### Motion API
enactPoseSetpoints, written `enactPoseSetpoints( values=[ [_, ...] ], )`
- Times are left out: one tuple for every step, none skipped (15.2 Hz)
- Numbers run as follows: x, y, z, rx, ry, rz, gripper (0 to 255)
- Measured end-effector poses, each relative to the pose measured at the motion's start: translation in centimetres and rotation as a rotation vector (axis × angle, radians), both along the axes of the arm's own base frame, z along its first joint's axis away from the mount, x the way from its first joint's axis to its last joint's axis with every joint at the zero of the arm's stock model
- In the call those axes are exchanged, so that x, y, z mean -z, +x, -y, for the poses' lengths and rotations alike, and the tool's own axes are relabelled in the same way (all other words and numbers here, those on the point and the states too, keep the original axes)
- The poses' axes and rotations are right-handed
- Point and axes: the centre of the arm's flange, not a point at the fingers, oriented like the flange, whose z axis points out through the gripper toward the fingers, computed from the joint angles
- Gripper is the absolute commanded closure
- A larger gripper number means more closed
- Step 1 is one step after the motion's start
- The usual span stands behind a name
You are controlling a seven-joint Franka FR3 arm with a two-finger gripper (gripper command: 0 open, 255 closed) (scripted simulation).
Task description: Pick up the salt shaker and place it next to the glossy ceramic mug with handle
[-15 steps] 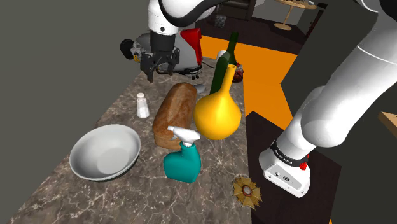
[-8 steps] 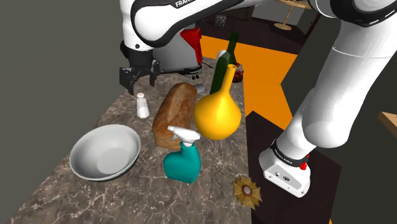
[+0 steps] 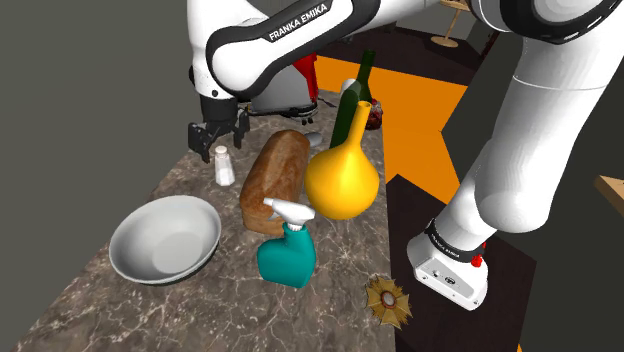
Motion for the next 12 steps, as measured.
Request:
enactPoseSetpoints(
  values=[
    [0.09, 0.01, 0.00, 0.000, 0.000, 0.000, 0],
    [0.13, 0.01, 0.00, 0.000, 0.000, 0.000, 0],
    [0.15, 0.01, -0.01, 0.000, 0.000, 0.000, 0],
    [0.16, 0.01, -0.01, 0.000, 0.000, 0.000, 0],
    [0.16, 0.01, -0.01, 0.000, 0.000, 0.000, 0],
    [0.16, 0.01, -0.01, 0.000, 0.000, 0.000, 255],
    [0.16, 0.01, -0.01, 0.000, 0.000, 0.000, 255],
    [0.16, 0.01, -0.01, 0.000, 0.000, 0.001, 255],
    [0.12, 0.03, 0.01, 0.000, 0.000, 0.001, 255],
    [0.11, 0.03, 0.00, 0.000, 0.000, 0.001, 255],
    [0.11, 0.02, 0.00, 0.000, 0.001, 0.002, 255],
    [0.11, 0.02, 0.00, 0.000, 0.001, 0.002, 255]
  ],
)
